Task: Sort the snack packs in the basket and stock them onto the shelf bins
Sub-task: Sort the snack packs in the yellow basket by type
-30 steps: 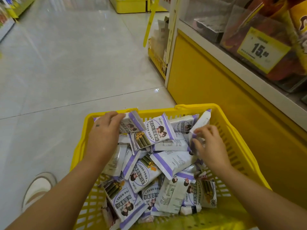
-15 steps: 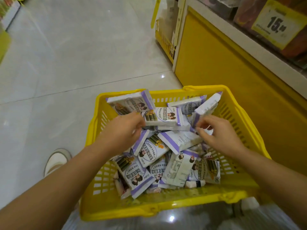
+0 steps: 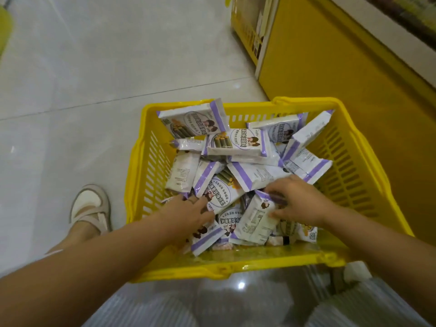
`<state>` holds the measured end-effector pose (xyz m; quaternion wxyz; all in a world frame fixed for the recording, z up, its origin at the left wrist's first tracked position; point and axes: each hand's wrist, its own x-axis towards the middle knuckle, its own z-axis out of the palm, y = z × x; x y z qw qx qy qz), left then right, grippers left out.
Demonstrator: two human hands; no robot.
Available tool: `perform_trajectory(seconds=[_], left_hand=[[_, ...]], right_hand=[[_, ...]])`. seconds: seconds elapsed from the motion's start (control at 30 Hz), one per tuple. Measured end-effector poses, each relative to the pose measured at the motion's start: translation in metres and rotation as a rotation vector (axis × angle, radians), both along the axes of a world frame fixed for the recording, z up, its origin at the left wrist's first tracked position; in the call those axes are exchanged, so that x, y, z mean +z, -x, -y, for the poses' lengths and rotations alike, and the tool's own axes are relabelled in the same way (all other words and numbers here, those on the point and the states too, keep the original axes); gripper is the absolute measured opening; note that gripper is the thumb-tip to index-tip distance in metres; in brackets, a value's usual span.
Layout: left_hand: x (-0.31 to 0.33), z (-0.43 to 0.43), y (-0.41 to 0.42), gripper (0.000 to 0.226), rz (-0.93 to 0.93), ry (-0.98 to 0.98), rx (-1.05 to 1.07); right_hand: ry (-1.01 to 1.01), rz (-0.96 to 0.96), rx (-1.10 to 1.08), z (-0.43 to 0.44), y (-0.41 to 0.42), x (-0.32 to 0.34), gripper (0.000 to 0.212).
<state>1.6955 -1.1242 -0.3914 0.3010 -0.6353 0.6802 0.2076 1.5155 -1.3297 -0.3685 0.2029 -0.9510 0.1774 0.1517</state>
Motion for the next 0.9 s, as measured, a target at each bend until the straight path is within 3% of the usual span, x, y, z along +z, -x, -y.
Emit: perform_trajectory(seconds=[0.13,0.33,0.5,0.6,0.7,0.8,0.87,0.9], left_hand=[[0.003,0.003,0.001,0.077,-0.036,0.069,-0.044],[0.015,0.010,0.001,0.043,-0.141,0.180,0.036],[0.052,0.025,-0.007,0.047,-0.364,0.196,0.326],[0.095,0.041,-0.021,0.028,-0.593,0.281,0.445],[0.132,0.059,-0.034,0.026,-0.773,0.446,0.549],[0.141,0.077,-0.038,0.037,-0.818,0.682,0.592],[0.138,0.090,-0.035,0.051,-0.743,0.748,0.577],[0.135,0.096,-0.032,0.056,-0.694,0.771,0.546]], right_hand=[[0.059,-0.101,0.051,-0.010,0.002,-0.004,0.033],[-0.199,-0.173,-0.078,0.002,-0.002,0.030,0.020],[-0.369,0.033,-0.216,0.041,-0.008,0.099,0.034],[-0.456,0.321,-0.383,0.063,-0.007,0.129,0.045],[-0.463,0.582,-0.533,0.079,-0.013,0.129,0.037],[-0.366,0.545,-0.613,0.080,-0.023,0.103,0.056],[-0.267,0.490,-0.700,0.076,-0.030,0.080,0.070],[-0.242,0.510,-0.741,0.073,-0.032,0.071,0.067]])
